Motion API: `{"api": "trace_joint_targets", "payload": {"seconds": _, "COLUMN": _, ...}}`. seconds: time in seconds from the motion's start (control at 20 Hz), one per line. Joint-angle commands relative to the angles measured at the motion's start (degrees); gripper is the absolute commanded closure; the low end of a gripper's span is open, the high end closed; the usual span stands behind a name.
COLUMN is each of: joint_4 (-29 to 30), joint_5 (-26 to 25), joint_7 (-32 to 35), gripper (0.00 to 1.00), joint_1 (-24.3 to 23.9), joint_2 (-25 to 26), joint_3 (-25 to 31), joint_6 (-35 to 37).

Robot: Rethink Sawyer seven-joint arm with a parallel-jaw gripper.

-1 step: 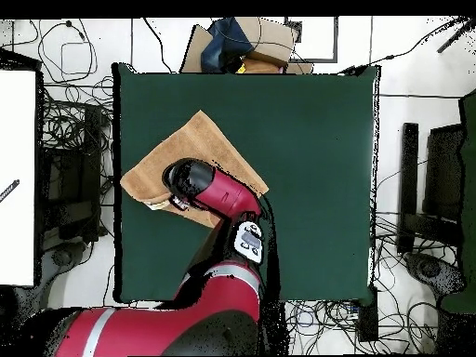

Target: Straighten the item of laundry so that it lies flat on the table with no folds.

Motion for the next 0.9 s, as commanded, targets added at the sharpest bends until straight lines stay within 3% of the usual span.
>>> {"api": "trace_joint_targets", "payload": {"seconds": 0.05, "joint_4": -4.74, "joint_5": 0.71, "joint_7": 10.66, "gripper": 1.0, "joint_1": 1.06, "joint_2": 1.75, "joint_3": -0.43, "joint_6": 6.7}}
{"api": "trace_joint_targets", "payload": {"seconds": 0.35, "joint_4": -3.95, "joint_5": 0.64, "joint_7": 9.09, "gripper": 1.0, "joint_1": 0.29, "joint_2": 1.13, "joint_3": 0.05, "joint_6": 7.58}}
{"api": "trace_joint_targets", "payload": {"seconds": 0.85, "joint_4": 6.15, "joint_5": 0.9, "joint_7": 3.94, "gripper": 1.0, "joint_1": 0.81, "joint_2": -2.12, "joint_3": 1.95, "joint_6": -5.57}}
{"api": "trace_joint_targets", "payload": {"seconds": 0.9, "joint_4": 6.29, "joint_5": 0.02, "joint_7": 4.15, "gripper": 0.0, "joint_1": 1.53, "joint_2": -2.01, "joint_3": 1.27, "joint_6": -6.29}}
